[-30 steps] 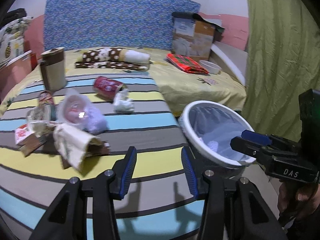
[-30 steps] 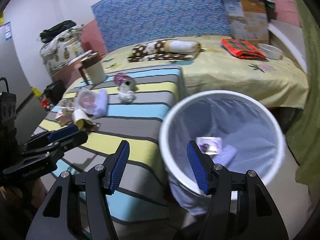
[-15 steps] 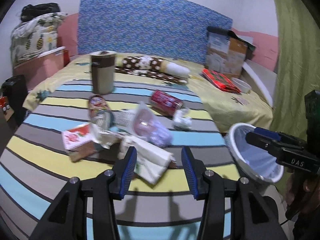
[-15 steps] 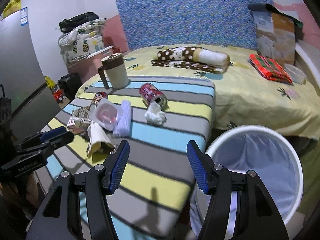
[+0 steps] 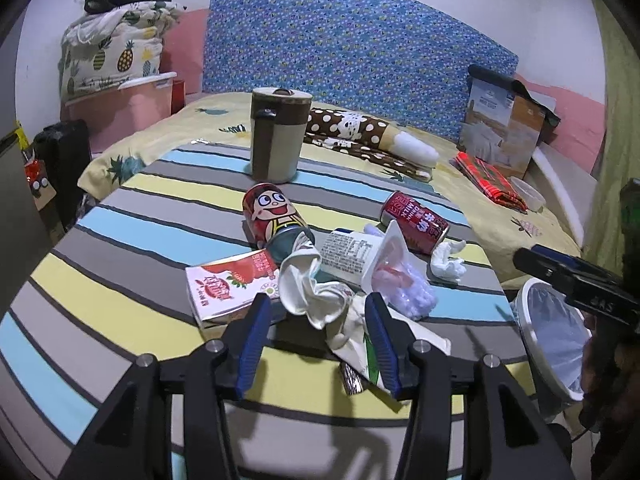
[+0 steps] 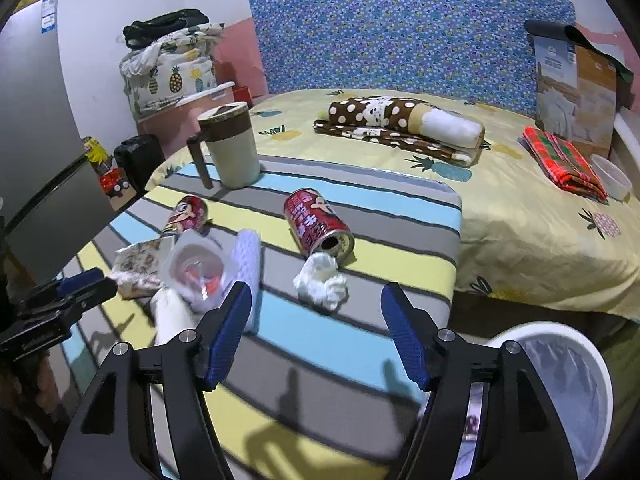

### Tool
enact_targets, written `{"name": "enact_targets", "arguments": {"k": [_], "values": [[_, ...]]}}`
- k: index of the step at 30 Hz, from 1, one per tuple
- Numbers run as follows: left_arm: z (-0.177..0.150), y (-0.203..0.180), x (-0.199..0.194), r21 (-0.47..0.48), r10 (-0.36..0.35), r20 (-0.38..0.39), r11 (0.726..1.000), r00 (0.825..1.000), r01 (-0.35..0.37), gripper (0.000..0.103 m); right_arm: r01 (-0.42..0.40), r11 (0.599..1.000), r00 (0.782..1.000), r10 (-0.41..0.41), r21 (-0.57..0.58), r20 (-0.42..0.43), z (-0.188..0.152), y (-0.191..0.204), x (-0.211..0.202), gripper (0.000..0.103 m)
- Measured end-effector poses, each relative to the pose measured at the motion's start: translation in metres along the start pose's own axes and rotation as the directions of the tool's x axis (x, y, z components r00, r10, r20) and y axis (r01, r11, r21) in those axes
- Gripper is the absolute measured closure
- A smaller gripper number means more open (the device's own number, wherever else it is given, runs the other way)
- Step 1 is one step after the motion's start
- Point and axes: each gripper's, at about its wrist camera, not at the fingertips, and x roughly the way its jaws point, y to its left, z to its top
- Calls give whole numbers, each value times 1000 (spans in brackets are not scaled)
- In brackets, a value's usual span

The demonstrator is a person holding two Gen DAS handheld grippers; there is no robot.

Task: Collect trash
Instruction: 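Move both tools back to the table toward the cans and paper cup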

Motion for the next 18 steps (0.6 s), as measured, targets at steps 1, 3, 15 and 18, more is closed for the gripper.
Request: {"name": "enact_targets", "arguments": {"k": [1,3,15,18], "values": [[1,1,3,-3,-4,0,1000,1000,4,52,4,1000,1000,-4,-3,-4,3,-1,5,34],[2,4,8,-16,-9,-2,1000,1000,9,52,7,1000,1000,-7,-10,-11,8,-3,12,34],[2,14,33,-64,-36,-36,997,999,34,52,-17,1000,996,16,-8,-91,26,-14,69,34],[0,14,37,-61,-47,-42,997,998,45,54,-28,1000,993,27,-9,-114,29,-15,82,34]]}}
